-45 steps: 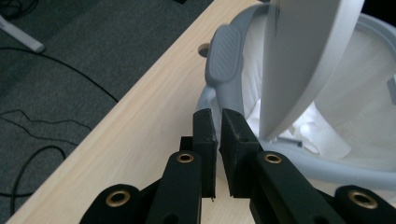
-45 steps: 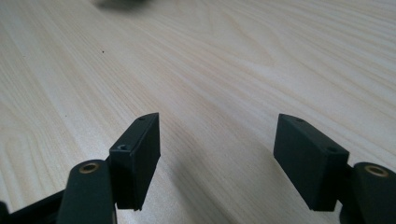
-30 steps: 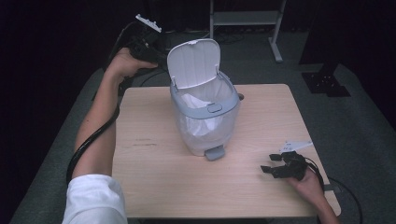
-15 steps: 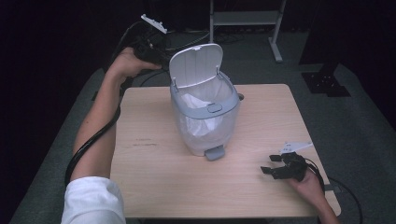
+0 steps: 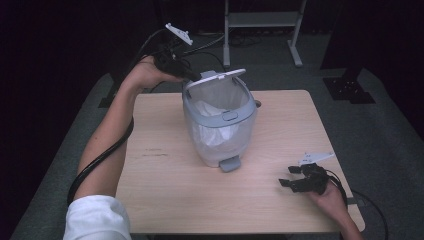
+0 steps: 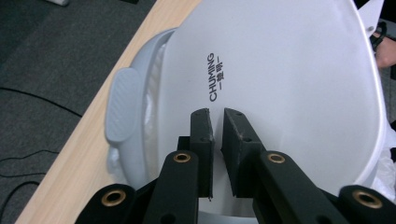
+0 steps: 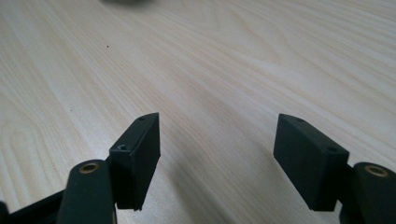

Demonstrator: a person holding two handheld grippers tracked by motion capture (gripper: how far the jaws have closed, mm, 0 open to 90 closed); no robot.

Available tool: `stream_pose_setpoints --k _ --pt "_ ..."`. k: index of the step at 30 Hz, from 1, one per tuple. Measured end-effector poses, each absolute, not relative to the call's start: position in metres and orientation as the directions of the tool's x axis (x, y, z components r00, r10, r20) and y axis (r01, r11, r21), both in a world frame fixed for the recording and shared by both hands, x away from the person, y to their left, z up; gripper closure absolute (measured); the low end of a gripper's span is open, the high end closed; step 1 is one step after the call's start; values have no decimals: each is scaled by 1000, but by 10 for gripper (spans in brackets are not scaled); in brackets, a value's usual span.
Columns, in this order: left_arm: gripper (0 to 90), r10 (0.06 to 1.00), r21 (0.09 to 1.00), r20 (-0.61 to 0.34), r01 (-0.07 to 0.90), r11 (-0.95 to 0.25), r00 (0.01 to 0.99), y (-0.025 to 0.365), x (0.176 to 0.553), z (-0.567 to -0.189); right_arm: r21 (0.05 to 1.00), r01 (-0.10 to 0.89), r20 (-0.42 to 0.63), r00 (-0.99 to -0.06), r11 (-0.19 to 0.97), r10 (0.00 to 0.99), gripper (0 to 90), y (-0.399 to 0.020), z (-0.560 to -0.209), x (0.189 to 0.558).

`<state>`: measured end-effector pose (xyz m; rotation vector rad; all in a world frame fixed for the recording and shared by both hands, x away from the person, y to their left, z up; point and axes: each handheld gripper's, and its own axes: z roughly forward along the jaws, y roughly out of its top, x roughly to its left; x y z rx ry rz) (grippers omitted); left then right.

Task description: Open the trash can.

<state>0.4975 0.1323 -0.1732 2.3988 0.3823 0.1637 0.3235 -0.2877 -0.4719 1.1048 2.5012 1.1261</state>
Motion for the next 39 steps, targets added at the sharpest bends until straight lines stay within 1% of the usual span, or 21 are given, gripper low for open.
stream_pose_setpoints --k 6,10,17,25,39 --pt "801 301 663 1 225 -714 954 124 491 -177 716 550 120 -704 430 700 305 -290 -470 323" --pt "783 275 654 13 200 -729 961 114 484 -178 718 551 119 -699 425 705 305 -290 -470 322" --pt "732 241 637 22 172 -752 970 99 476 -184 718 551 122 -702 426 702 305 -289 -470 323" --pt "689 229 627 41 154 -764 972 90 473 -193 720 551 119 -698 423 706 305 -289 -470 323" --pt "656 208 609 50 135 -781 977 77 470 -202 723 548 115 -696 421 708 304 -289 -469 324"
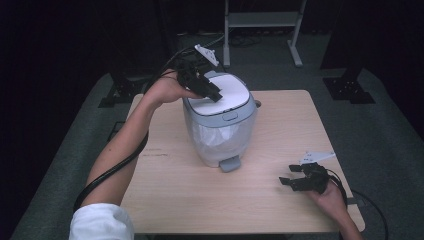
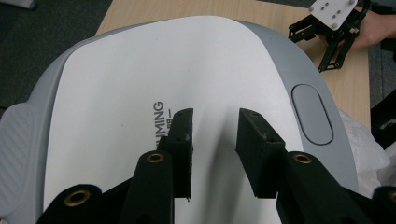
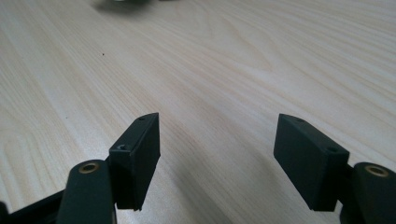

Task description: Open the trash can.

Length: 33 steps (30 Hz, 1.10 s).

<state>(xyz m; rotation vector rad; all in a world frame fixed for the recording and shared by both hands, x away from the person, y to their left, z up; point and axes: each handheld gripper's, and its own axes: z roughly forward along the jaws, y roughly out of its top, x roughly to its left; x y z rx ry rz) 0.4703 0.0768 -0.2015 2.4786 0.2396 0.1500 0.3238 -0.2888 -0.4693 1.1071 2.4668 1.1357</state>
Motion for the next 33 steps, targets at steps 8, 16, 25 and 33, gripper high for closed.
stream_pose_setpoints --k 8,16,25,33 --pt "618 216 613 53 139 -777 975 71 469 -204 725 545 113 -697 421 708 304 -289 -469 325" --pt "536 222 627 24 158 -763 975 67 467 -207 727 542 111 -699 422 707 304 -289 -469 325" --pt "533 231 651 30 157 -743 972 69 467 -210 724 542 109 -700 426 705 304 -289 -469 325" --pt "533 241 656 38 158 -738 970 70 465 -211 725 541 108 -700 426 706 304 -289 -469 325"
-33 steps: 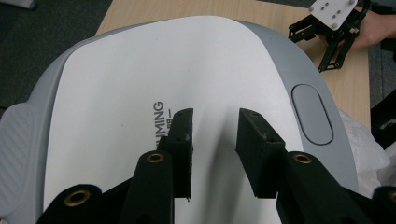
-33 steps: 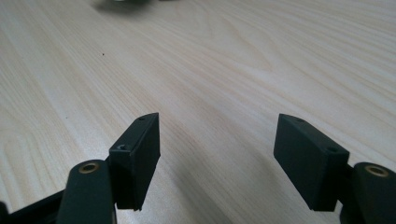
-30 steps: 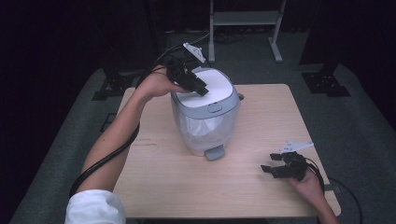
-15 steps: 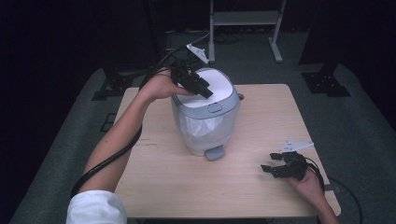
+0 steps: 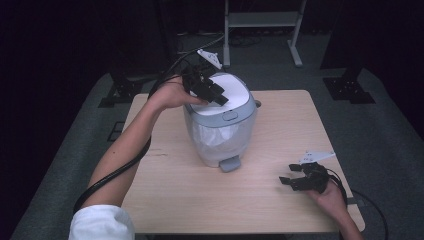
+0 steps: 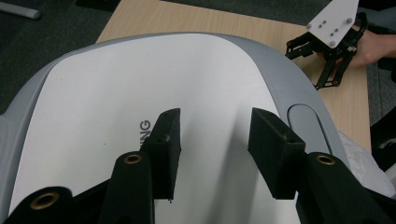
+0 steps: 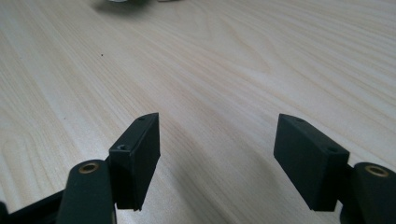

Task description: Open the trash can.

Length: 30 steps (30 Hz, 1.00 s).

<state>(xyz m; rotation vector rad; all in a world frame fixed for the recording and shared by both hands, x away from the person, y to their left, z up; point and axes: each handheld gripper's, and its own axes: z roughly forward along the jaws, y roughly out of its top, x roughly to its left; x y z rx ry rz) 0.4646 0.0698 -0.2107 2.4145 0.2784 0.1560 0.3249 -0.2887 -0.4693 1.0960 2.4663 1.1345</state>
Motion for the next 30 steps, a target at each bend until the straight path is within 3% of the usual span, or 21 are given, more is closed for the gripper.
stream_pose_setpoints --k 7,14,16,18,30 --pt "569 257 652 77 147 -744 963 69 462 -213 724 542 107 -700 427 706 304 -288 -469 325" --pt "545 272 661 83 152 -735 959 71 461 -214 726 541 109 -699 424 706 304 -289 -469 325" --pt "466 277 648 97 151 -747 956 71 461 -212 725 542 109 -699 425 706 304 -288 -469 325" --pt "448 307 659 59 194 -727 950 75 462 -209 726 540 107 -701 426 705 304 -288 -469 325" --pt "343 392 710 73 228 -666 917 120 451 -194 726 549 116 -692 415 712 304 -290 -469 326"
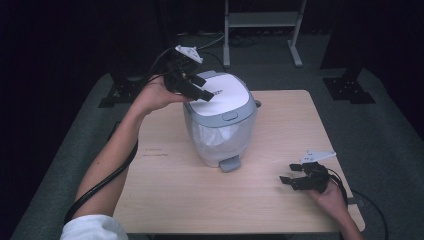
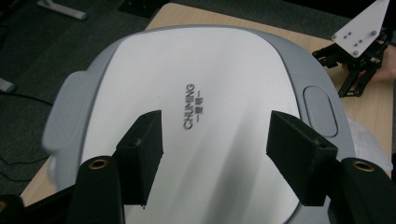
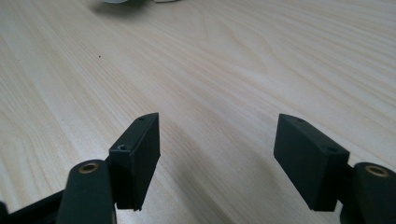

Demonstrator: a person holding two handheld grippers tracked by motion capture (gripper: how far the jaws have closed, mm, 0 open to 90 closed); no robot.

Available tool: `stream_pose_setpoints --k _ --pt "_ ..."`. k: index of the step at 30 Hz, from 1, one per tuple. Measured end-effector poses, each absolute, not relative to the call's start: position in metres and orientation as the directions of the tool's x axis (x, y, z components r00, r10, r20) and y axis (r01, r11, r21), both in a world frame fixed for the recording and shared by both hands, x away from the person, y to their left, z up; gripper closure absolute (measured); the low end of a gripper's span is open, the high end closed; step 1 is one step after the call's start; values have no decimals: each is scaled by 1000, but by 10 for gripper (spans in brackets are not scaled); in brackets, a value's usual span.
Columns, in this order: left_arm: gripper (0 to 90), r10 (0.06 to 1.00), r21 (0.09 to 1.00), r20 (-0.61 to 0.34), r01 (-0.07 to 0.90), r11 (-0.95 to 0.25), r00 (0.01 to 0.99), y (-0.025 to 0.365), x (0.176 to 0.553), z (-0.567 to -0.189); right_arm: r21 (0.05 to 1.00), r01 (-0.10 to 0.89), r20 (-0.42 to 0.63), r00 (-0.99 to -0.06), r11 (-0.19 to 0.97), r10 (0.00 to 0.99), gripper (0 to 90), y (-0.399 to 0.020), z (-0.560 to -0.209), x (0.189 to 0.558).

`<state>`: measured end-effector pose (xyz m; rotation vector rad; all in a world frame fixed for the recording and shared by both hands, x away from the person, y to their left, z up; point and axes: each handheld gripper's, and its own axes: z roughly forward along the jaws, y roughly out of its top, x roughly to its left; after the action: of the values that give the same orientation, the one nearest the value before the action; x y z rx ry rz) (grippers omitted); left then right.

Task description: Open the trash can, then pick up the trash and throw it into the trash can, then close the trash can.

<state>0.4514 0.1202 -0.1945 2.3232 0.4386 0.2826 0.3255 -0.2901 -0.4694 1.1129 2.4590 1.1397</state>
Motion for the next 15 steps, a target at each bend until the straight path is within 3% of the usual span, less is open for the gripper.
stream_pose_setpoints --k 15 --pt "302 454 719 66 273 -639 889 157 436 -200 724 544 108 -696 423 710 303 -286 -469 330"
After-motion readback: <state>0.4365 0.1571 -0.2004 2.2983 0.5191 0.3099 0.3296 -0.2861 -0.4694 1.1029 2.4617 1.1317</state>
